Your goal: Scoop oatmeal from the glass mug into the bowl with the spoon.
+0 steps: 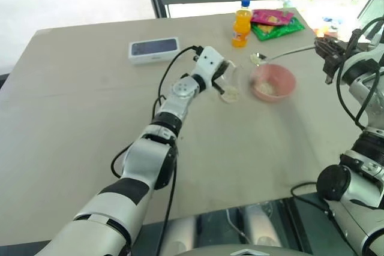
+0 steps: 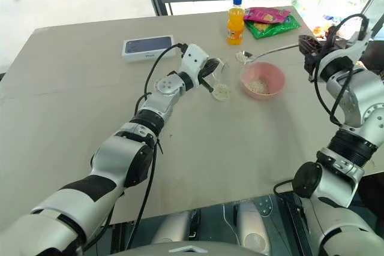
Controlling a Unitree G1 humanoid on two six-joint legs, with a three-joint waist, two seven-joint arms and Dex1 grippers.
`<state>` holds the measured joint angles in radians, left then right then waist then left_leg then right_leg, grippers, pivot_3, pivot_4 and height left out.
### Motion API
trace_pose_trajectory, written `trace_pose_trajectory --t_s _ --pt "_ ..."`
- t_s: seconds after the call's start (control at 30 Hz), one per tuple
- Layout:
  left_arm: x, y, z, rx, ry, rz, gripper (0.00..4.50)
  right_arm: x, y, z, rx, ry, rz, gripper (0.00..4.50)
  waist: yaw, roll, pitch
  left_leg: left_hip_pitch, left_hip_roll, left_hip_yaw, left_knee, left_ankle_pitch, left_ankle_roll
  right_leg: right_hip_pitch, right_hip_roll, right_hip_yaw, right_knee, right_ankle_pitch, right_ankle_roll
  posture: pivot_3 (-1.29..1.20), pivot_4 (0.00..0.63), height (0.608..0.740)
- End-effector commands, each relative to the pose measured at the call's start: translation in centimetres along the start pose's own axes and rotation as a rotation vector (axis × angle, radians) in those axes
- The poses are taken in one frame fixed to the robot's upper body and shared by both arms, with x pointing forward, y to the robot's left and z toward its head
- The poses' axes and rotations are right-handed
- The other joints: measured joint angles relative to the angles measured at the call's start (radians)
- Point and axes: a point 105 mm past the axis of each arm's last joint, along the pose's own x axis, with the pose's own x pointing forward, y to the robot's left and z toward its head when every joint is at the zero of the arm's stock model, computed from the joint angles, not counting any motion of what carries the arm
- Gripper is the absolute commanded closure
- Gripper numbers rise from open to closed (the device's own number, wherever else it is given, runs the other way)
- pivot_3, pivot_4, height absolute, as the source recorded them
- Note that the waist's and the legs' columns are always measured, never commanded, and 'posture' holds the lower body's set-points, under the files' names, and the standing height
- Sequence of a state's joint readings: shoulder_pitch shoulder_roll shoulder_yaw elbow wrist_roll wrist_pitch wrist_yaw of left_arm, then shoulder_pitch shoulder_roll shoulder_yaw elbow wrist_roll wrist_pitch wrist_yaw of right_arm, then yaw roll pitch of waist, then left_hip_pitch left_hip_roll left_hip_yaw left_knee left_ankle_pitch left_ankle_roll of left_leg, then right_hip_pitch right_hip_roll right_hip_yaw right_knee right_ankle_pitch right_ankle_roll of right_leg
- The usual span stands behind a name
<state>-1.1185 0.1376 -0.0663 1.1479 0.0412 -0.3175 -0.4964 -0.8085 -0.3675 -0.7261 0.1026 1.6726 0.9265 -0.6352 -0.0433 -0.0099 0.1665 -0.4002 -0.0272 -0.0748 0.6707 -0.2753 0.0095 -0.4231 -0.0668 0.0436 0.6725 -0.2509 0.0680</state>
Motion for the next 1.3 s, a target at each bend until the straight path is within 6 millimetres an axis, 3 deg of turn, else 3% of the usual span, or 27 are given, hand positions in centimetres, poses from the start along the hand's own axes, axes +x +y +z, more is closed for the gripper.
trace_pose_trajectory --t_s 0.03,0.23,0.37,0.53,0.73,0.93,1.07,1.17,1.3 --pt "-0.7 0.9 -0.5 0.016 0.006 0.028 4.45 -0.6 0.7 2.1 -0.01 -0.057 0.033 4.5 0.0 0.0 0.0 0.0 0.0 0.0 0.0 0.0 0.0 0.0 0.0 0.0 0.0 0.0 0.0 0.0 0.15 0.74" --pt "-1.1 0.6 -1.4 0.006 0.018 0.031 4.45 -0.2 -1.1 3.2 -0.114 -0.059 -0.03 4.5 -0.001 0.0 0.0 0.001 0.001 0.004 0.0 0.0 0.0 0.0 0.0 0.001 0.0 0.0 0.0 0.0 0.15 0.74" --pt "-1.4 0.5 -1.8 -0.004 0.021 0.036 4.45 0.6 -1.6 2.8 -0.244 -0.029 -0.051 4.5 -0.001 0.0 0.0 0.001 0.001 0.008 0.0 0.0 0.0 0.0 0.001 0.002 0.0 0.0 0.0 0.0 0.15 0.74" --pt "-1.9 0.7 -2.6 -0.015 0.033 0.053 4.45 2.1 -1.2 1.1 -0.622 0.016 -0.035 4.5 0.0 0.0 -0.001 0.002 0.002 0.01 0.0 0.0 0.0 0.0 0.001 0.003 0.0 0.0 0.0 0.0 0.15 0.74" --pt "-2.4 1.3 -2.8 -0.021 0.037 0.084 4.45 3.2 1.2 -0.8 -1.116 0.045 0.091 4.5 0.0 0.0 -0.001 0.002 0.002 0.01 0.001 0.0 0.0 0.0 0.001 0.003 0.0 0.0 0.0 0.0 0.15 0.74" --pt "-3.0 1.8 -3.3 -0.04 0.044 0.114 4.45 2.9 4.5 -3.4 -1.564 0.078 0.322 4.5 -0.001 0.0 -0.001 0.003 0.002 0.01 0.001 0.0 0.0 0.0 0.002 0.003 0.0 0.0 0.001 0.0 0.15 0.74" --pt "-3.1 1.5 -3.5 -0.068 0.037 0.114 4.45 2.9 5.4 -2.6 -1.485 0.028 0.321 4.5 0.0 -0.001 -0.001 0.003 0.002 0.009 0.001 0.0 0.0 0.001 0.002 0.003 0.0 0.0 0.001 0.0 0.15 0.74" --pt "-2.9 1.0 -3.9 -0.106 0.062 0.094 4.45 2.9 8.7 -0.4 -1.134 -0.108 0.337 4.5 0.0 -0.001 -0.001 0.003 0.002 0.008 0.002 0.0 0.0 0.0 0.001 0.003 0.001 0.001 0.001 0.0 0.15 0.74" --pt "-2.7 0.3 -3.8 -0.14 0.064 0.074 4.45 2.3 12.1 -1.8 -0.913 -0.062 0.452 4.5 0.005 0.0 -0.001 0.003 0.002 0.002 0.002 0.0 0.0 0.0 0.001 0.003 0.002 0.001 0.001 0.0 0.15 0.74"
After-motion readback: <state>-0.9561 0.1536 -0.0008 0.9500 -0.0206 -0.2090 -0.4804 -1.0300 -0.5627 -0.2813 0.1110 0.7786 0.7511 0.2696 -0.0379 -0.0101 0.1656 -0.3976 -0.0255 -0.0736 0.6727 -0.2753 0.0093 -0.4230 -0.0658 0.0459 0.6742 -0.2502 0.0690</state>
